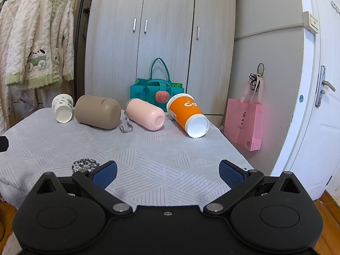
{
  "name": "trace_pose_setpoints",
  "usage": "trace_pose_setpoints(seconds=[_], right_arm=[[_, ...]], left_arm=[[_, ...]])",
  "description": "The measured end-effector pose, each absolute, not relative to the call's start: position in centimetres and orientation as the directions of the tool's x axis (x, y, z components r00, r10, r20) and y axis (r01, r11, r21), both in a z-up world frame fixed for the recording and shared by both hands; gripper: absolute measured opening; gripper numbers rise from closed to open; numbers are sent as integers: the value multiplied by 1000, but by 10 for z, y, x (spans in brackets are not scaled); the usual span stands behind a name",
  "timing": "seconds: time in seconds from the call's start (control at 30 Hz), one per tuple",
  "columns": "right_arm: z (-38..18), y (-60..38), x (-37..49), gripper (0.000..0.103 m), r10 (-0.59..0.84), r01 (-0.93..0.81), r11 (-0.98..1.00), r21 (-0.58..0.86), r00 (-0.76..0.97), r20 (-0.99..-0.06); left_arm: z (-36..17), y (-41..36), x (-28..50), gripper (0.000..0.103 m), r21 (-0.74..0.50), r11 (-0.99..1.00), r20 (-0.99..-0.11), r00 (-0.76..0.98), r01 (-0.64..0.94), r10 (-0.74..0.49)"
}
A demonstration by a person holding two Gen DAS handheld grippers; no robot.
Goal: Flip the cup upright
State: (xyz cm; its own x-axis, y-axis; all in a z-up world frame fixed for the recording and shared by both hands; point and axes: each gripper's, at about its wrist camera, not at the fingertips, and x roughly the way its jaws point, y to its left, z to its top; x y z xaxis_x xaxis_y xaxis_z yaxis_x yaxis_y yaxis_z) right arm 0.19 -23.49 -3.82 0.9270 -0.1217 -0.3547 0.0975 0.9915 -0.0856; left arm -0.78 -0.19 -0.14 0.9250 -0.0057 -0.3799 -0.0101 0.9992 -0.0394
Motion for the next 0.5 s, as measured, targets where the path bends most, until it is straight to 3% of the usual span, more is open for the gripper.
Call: trace_pose_setpoints(seconds=[0.5], right_arm=[[-41, -237, 2, 103, -109, 90, 994, -69, 925, -365]], left_arm=[[-7, 0, -5, 103, -42, 999, -408, 913, -20, 1]])
